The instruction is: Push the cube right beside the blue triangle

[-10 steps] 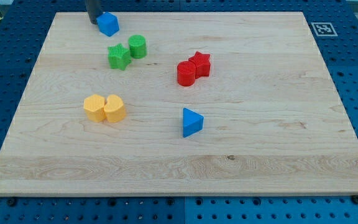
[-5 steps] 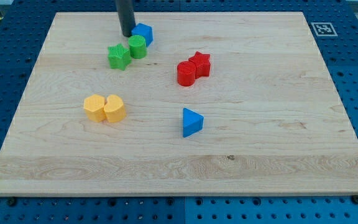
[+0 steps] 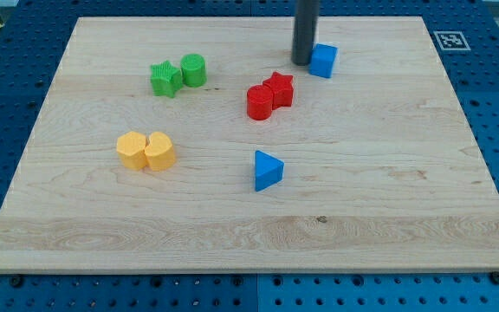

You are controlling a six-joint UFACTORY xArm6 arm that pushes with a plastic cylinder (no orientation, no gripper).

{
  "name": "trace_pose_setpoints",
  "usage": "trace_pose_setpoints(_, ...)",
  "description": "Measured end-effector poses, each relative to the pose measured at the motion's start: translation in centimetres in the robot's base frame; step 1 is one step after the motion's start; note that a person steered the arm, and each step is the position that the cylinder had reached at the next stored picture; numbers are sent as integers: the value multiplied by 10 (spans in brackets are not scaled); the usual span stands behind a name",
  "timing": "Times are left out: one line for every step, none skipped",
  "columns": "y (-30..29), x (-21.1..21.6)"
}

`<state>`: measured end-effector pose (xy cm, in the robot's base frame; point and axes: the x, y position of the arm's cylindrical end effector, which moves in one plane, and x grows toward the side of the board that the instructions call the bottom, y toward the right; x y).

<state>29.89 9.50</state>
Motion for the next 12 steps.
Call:
trace_pose_setpoints(29, -23)
trace_pose_setpoints(53, -41)
trace_pose_setpoints(67, -33)
trace_pose_setpoints(67, -9)
trace_pose_setpoints(67, 11)
trace_pose_setpoints(67, 17)
trace_pose_setpoints(62, -9)
trace_pose_setpoints(53, -5)
trace_pose_setpoints(51, 22)
trace_pose_setpoints(49, 42)
trace_pose_setpoints(38, 26)
trace_pose_setpoints(28, 27)
